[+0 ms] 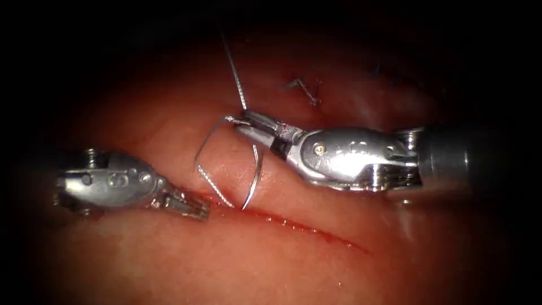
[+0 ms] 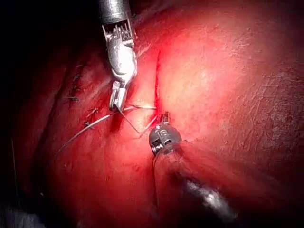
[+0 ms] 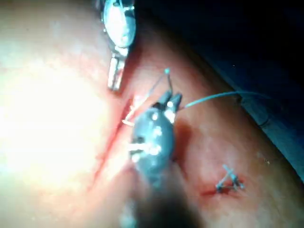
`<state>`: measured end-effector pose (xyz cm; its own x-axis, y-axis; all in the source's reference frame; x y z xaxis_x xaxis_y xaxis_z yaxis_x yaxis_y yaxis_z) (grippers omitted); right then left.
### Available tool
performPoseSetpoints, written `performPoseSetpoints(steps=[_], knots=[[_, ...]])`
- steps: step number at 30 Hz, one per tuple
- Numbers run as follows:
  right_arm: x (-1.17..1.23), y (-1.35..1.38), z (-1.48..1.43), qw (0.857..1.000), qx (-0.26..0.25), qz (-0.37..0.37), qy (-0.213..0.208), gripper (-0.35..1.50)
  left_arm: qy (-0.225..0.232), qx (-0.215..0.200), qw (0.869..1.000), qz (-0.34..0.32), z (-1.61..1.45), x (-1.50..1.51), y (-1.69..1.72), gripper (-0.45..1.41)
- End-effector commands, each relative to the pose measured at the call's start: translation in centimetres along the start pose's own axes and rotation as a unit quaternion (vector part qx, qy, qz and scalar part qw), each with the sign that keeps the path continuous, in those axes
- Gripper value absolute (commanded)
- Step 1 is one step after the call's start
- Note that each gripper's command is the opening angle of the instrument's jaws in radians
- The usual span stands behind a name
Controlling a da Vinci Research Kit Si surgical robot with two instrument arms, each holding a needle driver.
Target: Wound Closure
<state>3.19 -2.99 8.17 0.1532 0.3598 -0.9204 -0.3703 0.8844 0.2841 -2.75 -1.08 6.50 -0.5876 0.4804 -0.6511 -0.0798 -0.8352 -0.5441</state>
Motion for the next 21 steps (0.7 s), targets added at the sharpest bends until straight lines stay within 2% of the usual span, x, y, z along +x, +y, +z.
performPoseSetpoints(steps=[1,12,21], knots=[[-0.03,-0.02,0.08,1.0,0.0,0.0,0.002,-0.35,0.001,0.0,1.0,0.004,0.07,-0.02,0.03,-0.28],[-0.01,0.0,0.08,1.0,0.003,0.025,0.017,-0.35,-0.001,0.001,1.0,0.018,0.15,-0.01,0.62,-0.3],[0.01,0.04,0.07,0.999,0.013,0.044,0.026,-0.35,-0.002,-0.001,1.0,0.021,0.24,-0.07,0.73,-0.3]])
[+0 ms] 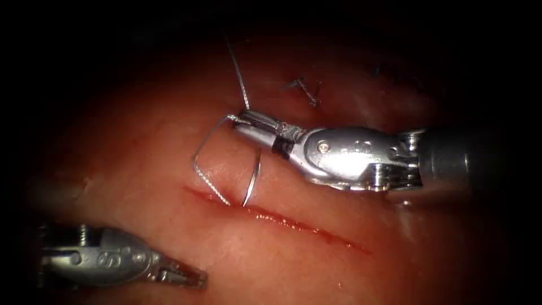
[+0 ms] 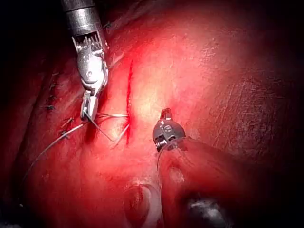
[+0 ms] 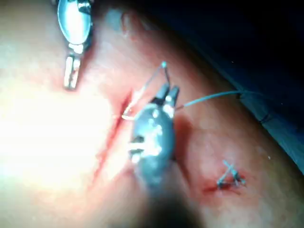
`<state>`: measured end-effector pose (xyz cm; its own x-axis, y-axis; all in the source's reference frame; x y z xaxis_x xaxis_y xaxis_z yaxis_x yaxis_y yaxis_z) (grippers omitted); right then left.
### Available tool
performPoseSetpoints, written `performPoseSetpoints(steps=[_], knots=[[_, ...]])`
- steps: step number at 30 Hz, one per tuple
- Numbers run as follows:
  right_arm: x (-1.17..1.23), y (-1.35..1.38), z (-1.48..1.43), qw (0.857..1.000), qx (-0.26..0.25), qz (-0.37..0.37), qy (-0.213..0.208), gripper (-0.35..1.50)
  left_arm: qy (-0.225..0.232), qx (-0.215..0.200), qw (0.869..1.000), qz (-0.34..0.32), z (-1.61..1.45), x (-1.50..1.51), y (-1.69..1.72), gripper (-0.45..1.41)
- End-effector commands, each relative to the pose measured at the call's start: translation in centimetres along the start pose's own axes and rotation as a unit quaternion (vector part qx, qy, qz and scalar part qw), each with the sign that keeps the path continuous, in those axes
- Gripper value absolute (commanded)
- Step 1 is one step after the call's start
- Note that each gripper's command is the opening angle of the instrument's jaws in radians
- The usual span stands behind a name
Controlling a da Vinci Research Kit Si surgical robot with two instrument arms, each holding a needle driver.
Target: Wound Closure
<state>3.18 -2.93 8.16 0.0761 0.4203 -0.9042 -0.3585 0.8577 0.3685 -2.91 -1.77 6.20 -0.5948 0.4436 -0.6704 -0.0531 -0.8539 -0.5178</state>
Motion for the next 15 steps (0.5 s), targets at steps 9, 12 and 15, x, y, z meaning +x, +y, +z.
performPoseSetpoints(steps=[9,12,15], knots=[[-0.03,0.03,0.06,0.999,0.019,0.033,0.012,-0.35,0.001,-0.001,1.0,0.001,0.11,-0.04,-0.05,-0.32],[-0.04,0.02,0.06,0.998,0.029,0.045,0.015,-0.35,0.001,-0.001,1.0,0.002,0.1,-0.05,-0.08,-0.32],[-0.04,0.0,0.06,0.998,0.033,0.053,0.019,-0.35,0.001,-0.001,1.0,0.002,0.1,-0.06,-0.09,-0.32]])
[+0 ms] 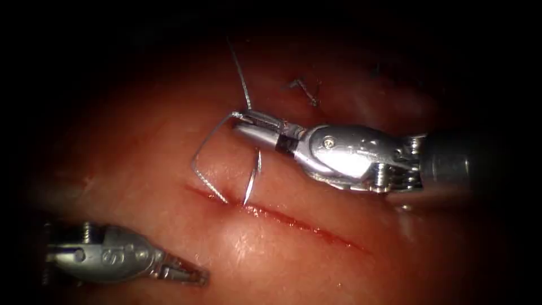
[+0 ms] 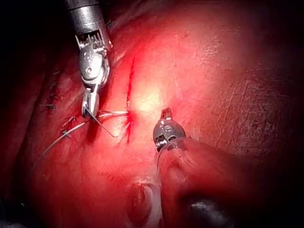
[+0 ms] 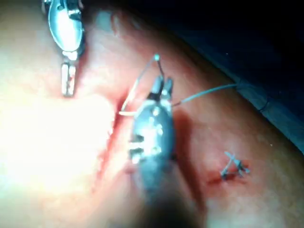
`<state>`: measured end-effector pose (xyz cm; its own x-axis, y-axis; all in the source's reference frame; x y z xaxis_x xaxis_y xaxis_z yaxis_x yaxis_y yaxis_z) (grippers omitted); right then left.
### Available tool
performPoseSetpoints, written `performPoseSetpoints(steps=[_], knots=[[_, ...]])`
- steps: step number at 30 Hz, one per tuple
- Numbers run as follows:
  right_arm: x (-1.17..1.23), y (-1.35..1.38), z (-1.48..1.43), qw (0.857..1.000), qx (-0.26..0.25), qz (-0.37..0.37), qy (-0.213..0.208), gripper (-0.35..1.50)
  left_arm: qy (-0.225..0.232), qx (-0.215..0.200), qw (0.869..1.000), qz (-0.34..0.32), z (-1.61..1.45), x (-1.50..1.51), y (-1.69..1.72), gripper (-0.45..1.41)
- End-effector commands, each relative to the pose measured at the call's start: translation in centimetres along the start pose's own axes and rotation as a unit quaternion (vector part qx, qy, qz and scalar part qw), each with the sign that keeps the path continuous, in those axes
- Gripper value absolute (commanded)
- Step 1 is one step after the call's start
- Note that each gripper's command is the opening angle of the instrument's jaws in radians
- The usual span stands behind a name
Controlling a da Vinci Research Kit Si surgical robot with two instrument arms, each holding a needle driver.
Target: Wound Closure
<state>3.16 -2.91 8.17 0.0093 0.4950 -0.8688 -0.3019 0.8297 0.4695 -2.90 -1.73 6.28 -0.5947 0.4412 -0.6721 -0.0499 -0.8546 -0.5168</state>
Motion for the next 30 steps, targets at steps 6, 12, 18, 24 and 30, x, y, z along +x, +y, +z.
performPoseSetpoints(steps=[6,12,18,24,30], knots=[[-0.04,-0.02,0.07,1.0,0.004,0.024,0.005,-0.35,0.001,0.0,1.0,0.001,0.09,-0.04,-0.02,-0.32],[-0.04,-0.03,0.07,0.999,0.005,0.035,0.005,-0.35,0.001,0.0,1.0,0.001,0.08,-0.05,-0.02,-0.32],[-0.05,-0.05,0.07,0.998,0.003,0.067,0.003,-0.35,0.001,-0.001,1.0,0.002,0.08,-0.05,-0.02,-0.32],[-0.1,-0.09,0.07,0.997,0.005,0.077,0.003,-0.35,0.001,-0.001,1.0,0.002,0.07,-0.06,-0.03,-0.33],[-0.12,-0.12,0.07,0.997,0.007,0.075,-0.001,-0.35,0.001,-0.001,1.0,0.002,0.07,-0.06,-0.03,-0.33]])
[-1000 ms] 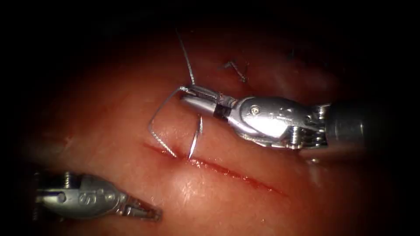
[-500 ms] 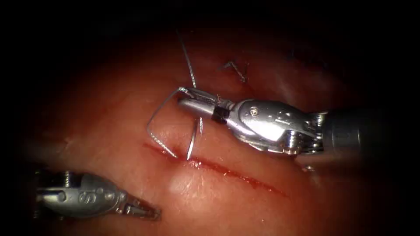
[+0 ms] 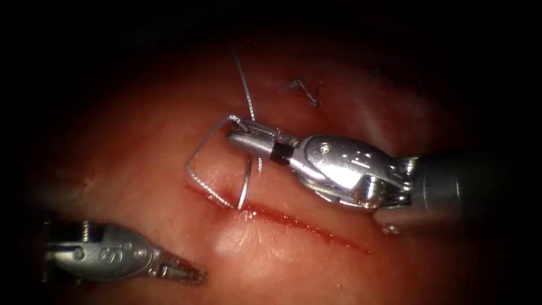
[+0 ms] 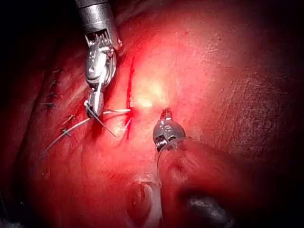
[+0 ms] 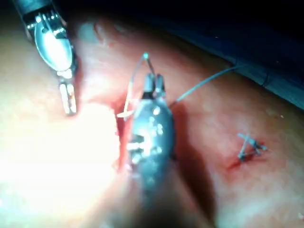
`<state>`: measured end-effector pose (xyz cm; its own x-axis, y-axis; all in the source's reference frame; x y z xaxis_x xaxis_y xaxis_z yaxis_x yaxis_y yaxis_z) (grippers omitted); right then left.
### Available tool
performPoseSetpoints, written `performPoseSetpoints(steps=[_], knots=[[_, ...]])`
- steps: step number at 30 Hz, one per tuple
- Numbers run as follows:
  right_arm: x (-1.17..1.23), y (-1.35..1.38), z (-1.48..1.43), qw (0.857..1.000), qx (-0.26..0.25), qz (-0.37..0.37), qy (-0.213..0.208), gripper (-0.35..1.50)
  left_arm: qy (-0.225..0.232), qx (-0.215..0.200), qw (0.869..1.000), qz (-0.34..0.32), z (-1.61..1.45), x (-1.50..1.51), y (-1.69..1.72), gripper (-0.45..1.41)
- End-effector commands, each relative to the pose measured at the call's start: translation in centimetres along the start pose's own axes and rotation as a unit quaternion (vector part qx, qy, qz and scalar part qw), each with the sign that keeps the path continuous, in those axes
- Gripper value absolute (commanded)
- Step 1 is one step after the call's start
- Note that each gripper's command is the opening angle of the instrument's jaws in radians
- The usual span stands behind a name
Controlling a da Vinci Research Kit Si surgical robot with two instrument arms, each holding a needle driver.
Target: Wound Closure
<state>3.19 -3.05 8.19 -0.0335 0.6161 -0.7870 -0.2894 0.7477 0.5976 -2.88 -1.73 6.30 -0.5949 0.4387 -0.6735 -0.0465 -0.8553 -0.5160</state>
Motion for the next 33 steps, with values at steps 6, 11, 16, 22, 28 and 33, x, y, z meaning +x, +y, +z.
performPoseSetpoints(steps=[6,11,16,22,28,33], knots=[[-0.05,-0.04,0.06,1.0,0.002,-0.001,-0.002,-0.35,0.001,0.0,1.0,0.001,0.08,-0.03,-0.02,-0.35],[-0.05,-0.07,0.05,1.0,0.003,0.005,-0.002,-0.35,0.001,0.0,1.0,0.001,0.08,-0.02,-0.03,-0.35],[-0.06,-0.12,0.06,1.0,0.003,0.028,-0.004,-0.35,0.001,0.0,1.0,0.001,0.08,-0.03,-0.04,-0.37],[-0.13,-0.23,0.07,0.998,0.009,0.06,-0.003,-0.35,0.001,0.0,1.0,0.001,0.08,-0.03,-0.06,-0.37],[-0.19,-0.31,0.07,0.994,0.013,0.107,0.004,-0.35,0.001,-0.001,1.0,0.001,0.08,-0.04,-0.07,-0.37],[-0.24,-0.39,0.07,0.987,0.01,0.16,0.006,-0.35,0.001,-0.001,1.0,0.001,0.07,-0.04,-0.09,-0.37]])
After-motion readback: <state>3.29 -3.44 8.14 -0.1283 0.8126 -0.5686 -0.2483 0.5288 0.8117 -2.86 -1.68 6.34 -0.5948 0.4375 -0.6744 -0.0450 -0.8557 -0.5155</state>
